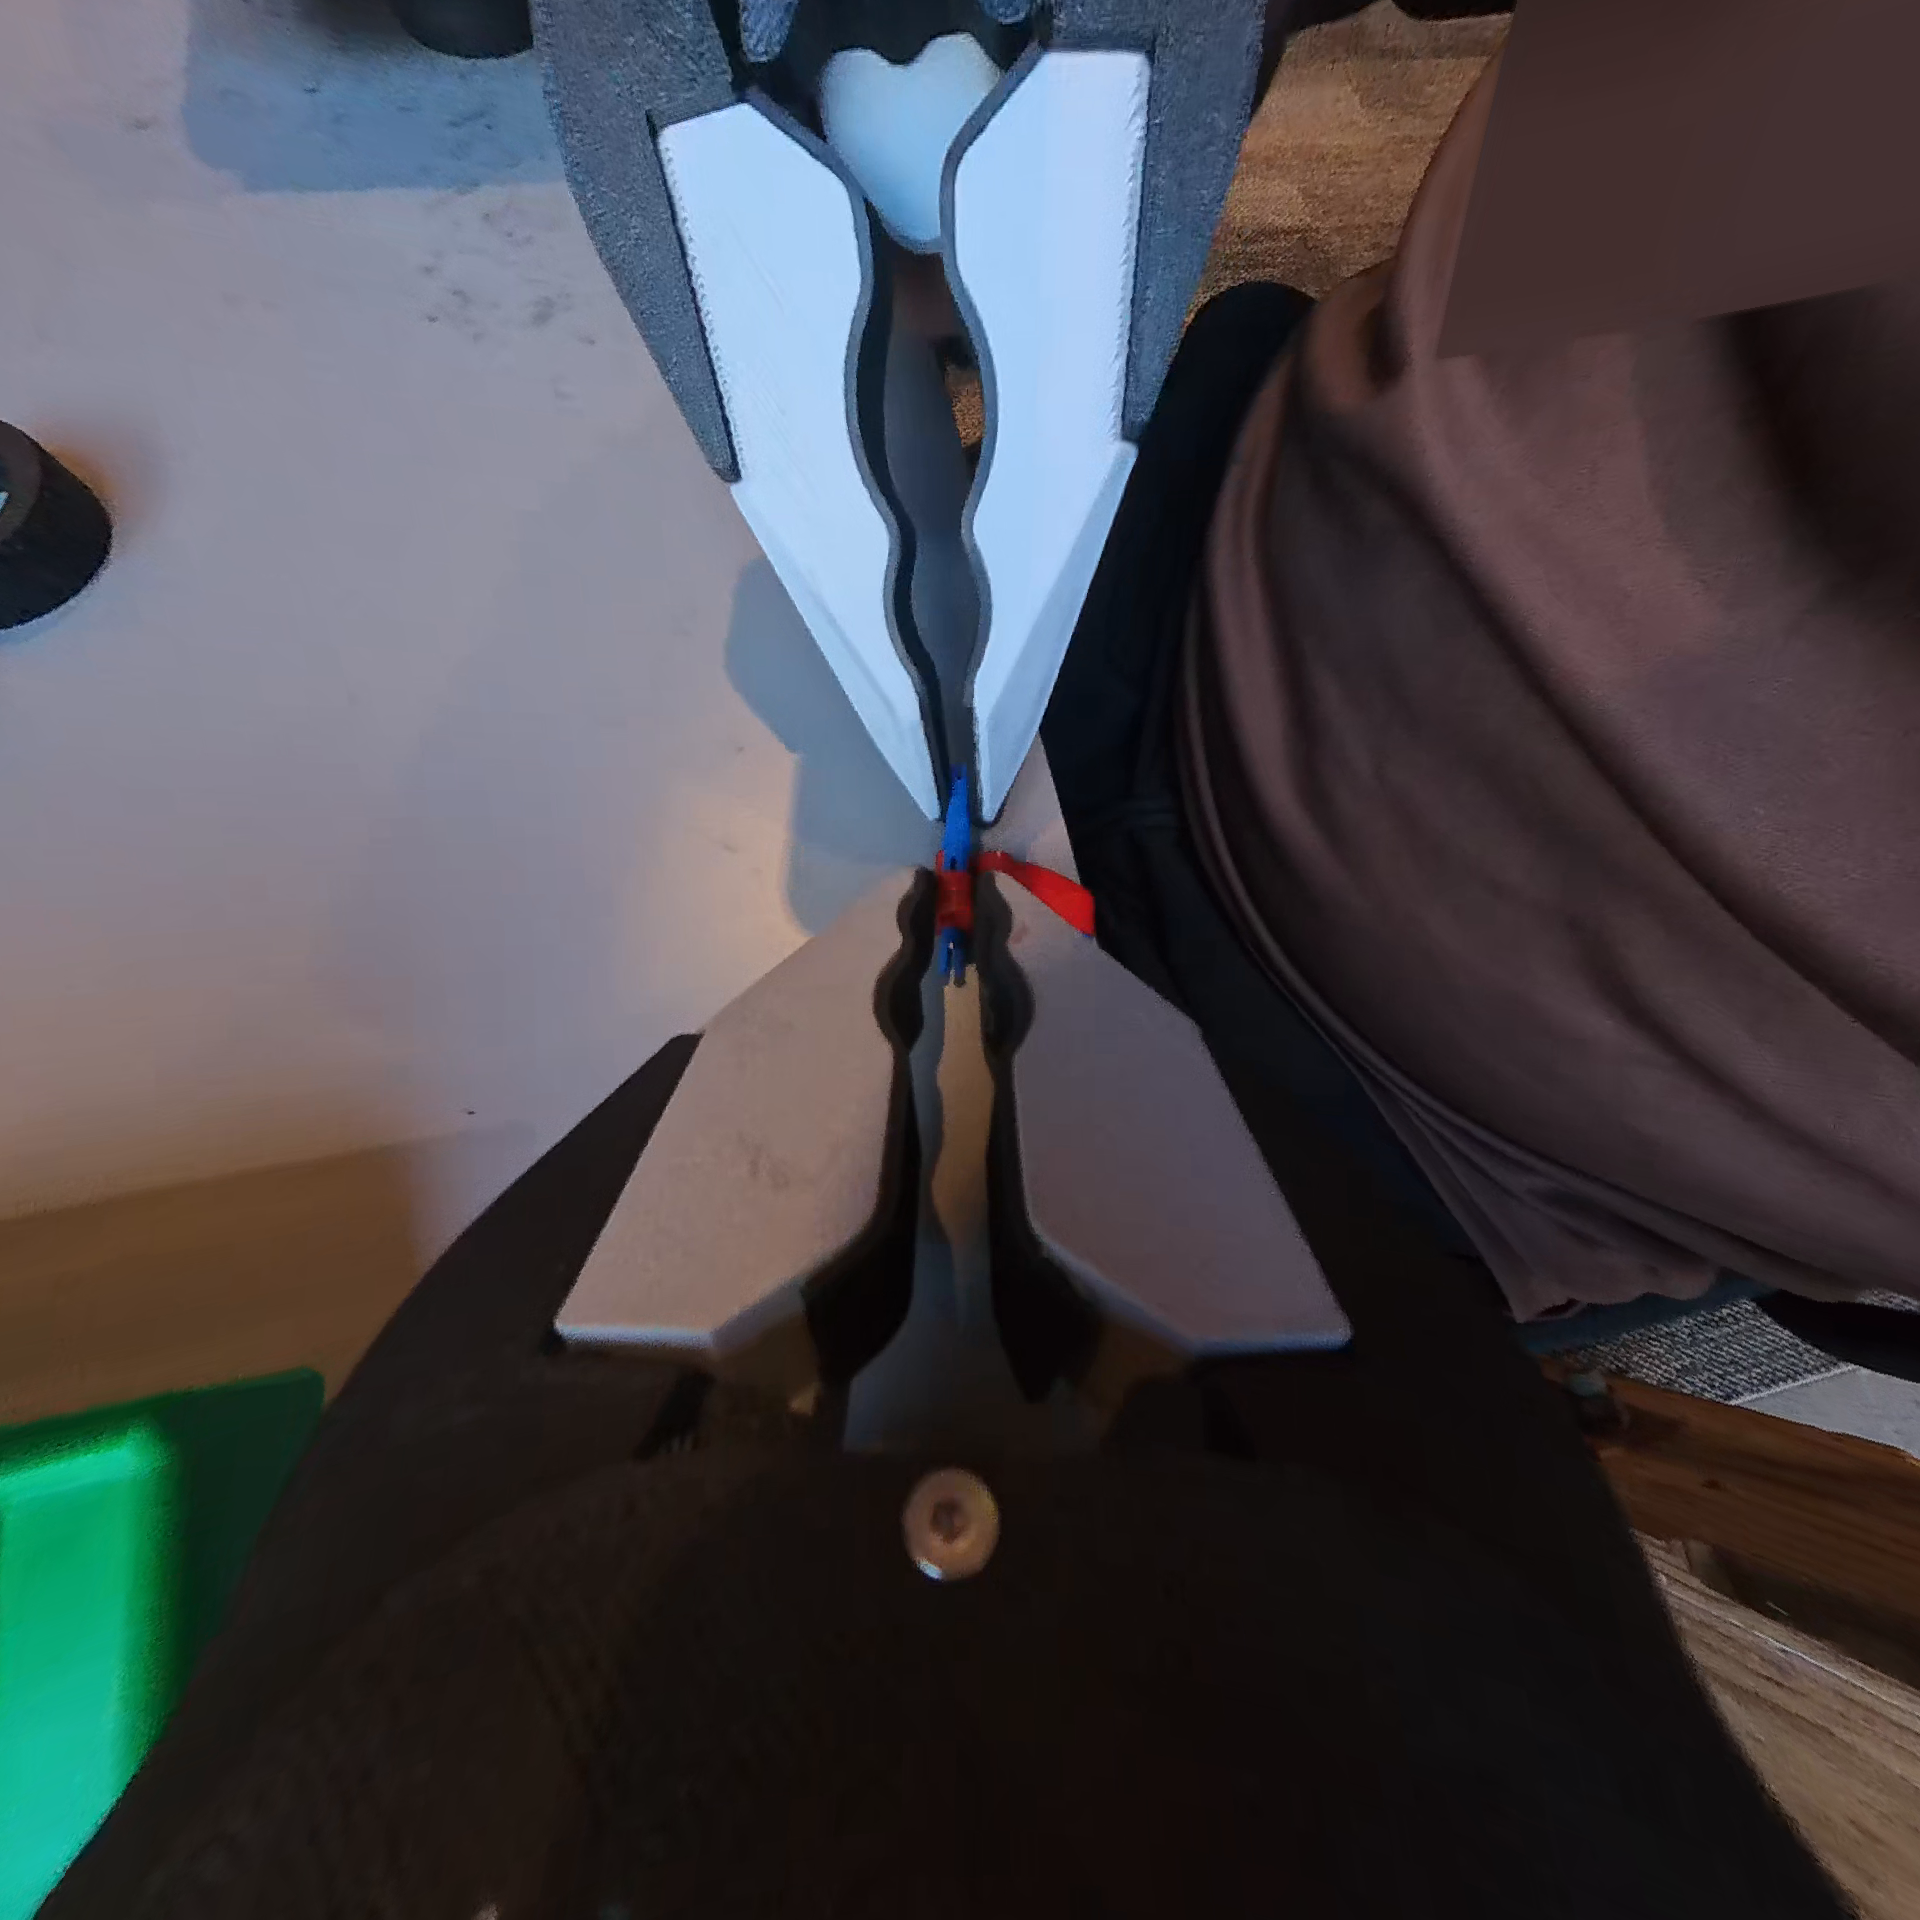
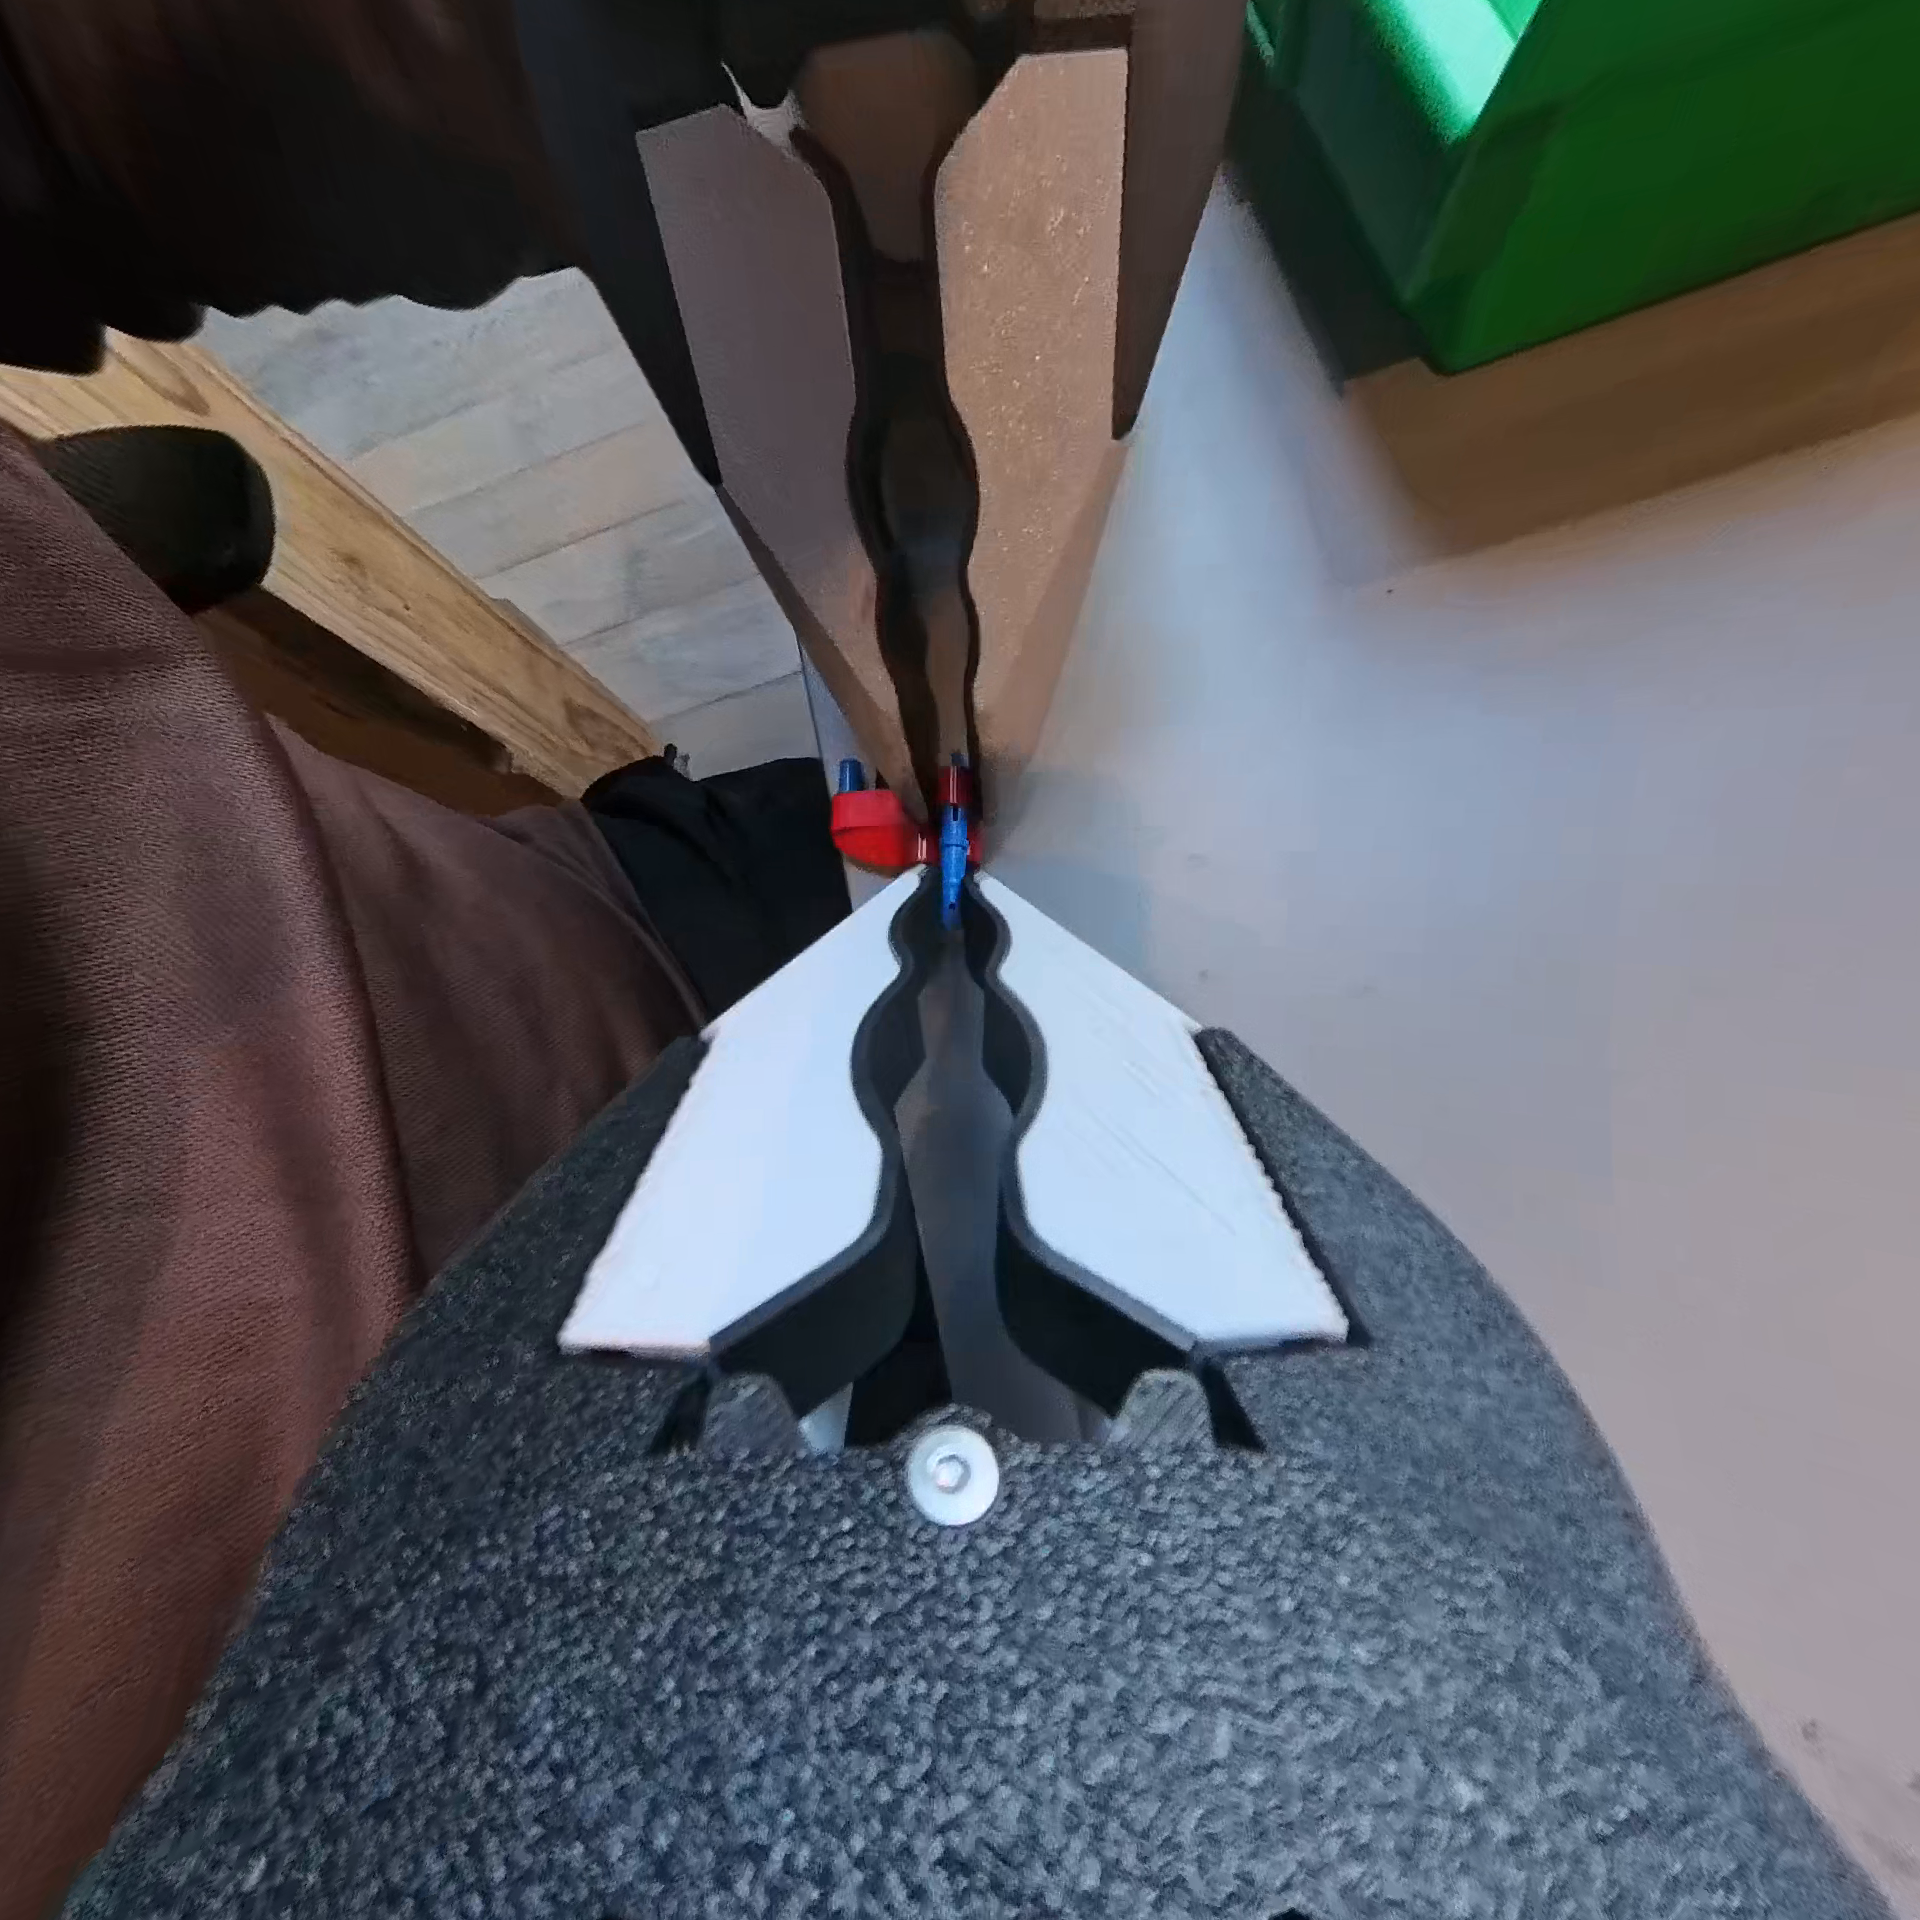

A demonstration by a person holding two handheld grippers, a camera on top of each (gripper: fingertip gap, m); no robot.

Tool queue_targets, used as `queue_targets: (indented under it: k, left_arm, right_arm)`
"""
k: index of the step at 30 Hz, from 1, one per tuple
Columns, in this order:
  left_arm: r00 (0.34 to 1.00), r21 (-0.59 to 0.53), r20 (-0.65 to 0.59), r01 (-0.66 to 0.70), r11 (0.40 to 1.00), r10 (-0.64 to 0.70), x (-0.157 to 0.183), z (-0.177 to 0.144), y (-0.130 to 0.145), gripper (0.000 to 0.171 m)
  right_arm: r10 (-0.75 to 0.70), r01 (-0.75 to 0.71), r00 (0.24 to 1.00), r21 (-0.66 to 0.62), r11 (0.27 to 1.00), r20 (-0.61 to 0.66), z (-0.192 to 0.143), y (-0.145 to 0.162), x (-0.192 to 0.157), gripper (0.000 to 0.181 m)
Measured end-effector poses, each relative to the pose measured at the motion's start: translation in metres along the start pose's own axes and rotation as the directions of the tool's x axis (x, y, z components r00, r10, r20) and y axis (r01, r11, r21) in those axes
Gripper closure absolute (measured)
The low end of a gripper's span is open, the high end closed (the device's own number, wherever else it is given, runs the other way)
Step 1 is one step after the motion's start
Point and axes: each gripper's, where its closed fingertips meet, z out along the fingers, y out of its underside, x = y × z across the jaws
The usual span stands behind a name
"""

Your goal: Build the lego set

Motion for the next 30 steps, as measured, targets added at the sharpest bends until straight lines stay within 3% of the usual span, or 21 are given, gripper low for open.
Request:
queue_targets:
  k: [11, 21, 26, 30]
  left_arm:
    - [1.000, 0.000, 0.013, 0.001, 1.000, -0.001, -0.0017, -0.0009, 0.0003, 0.166]
    - [1.000, 0.000, 0.031, -0.004, 1.000, 0.004, -0.0034, -0.0014, 0.0005, 0.166]
    - [1.000, 0.001, 0.030, -0.001, 1.000, 0.001, -0.0037, -0.0002, -0.0004, 0.167]
    - [0.999, 0.002, 0.036, 0.007, 1.000, -0.007, -0.0053, -0.0008, -0.0004, 0.167]
  right_arm:
    - [0.213, -0.214, 0.954, -0.017, 0.977, 0.209, 0.0006, -0.0008, -0.0006, 0.180]
    - [0.387, -0.392, 0.841, -0.067, 0.918, 0.378, 0.0017, -0.0036, -0.0018, 0.180]
    - [0.232, -0.225, 0.925, -0.059, 0.973, 0.302, 0.0029, -0.0042, 0.0014, 0.181]
    - [-0.053, 0.060, 0.991, -0.060, 0.996, 0.124, 0.0051, -0.0054, 0.0061, 0.181]
